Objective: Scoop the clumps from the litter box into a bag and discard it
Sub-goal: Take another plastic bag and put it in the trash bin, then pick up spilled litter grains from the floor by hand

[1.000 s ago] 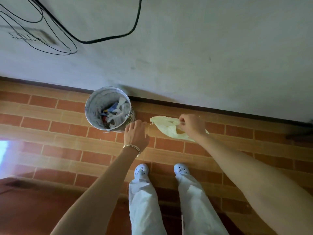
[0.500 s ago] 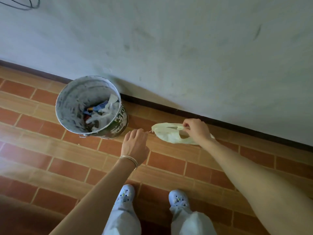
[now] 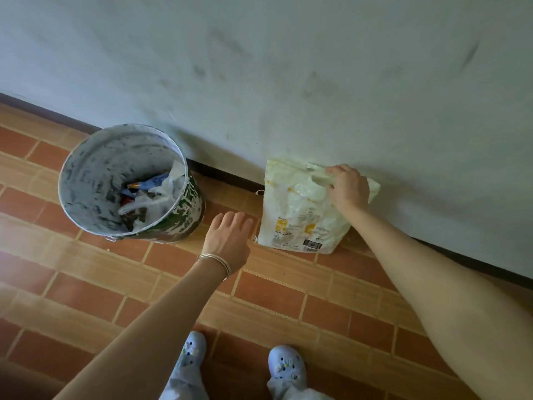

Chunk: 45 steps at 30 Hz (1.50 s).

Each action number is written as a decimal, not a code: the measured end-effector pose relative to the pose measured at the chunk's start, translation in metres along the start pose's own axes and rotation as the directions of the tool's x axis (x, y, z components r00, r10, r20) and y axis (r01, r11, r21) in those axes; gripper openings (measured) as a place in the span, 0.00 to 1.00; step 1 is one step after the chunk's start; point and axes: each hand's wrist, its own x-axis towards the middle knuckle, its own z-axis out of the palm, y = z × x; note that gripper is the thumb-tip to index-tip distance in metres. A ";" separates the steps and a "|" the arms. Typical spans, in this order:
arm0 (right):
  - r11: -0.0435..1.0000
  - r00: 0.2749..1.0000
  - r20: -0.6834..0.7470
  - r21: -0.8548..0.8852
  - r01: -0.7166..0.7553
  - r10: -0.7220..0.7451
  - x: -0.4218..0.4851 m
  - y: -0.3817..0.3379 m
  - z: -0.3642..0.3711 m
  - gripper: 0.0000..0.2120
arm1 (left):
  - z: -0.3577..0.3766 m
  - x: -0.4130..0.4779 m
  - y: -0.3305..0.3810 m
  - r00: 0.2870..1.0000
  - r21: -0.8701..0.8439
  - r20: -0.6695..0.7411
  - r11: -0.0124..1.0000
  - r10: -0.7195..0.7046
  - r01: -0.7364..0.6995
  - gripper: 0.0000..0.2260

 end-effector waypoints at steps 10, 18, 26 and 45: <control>0.955 0.942 0.180 -0.035 0.295 -0.284 -0.060 -0.016 -0.049 0.28 | -0.059 -0.016 0.008 0.992 -0.065 -0.067 0.993 -0.107 0.102 0.26; 0.844 0.853 0.126 -0.128 0.521 -0.507 -0.117 -0.085 -0.188 0.28 | -0.191 -0.096 0.002 0.942 -0.108 -0.209 0.963 -0.264 0.246 0.27; 0.684 0.692 0.018 -0.141 0.716 -0.721 -0.186 -0.163 -0.311 0.28 | -0.318 -0.213 -0.012 0.797 -0.181 -0.425 0.903 -0.430 0.391 0.25; 0.241 0.252 0.146 -0.090 0.966 -0.957 -0.302 -0.445 -0.365 0.26 | -0.381 -0.452 -0.164 0.566 -0.270 -0.250 0.618 -0.786 0.738 0.27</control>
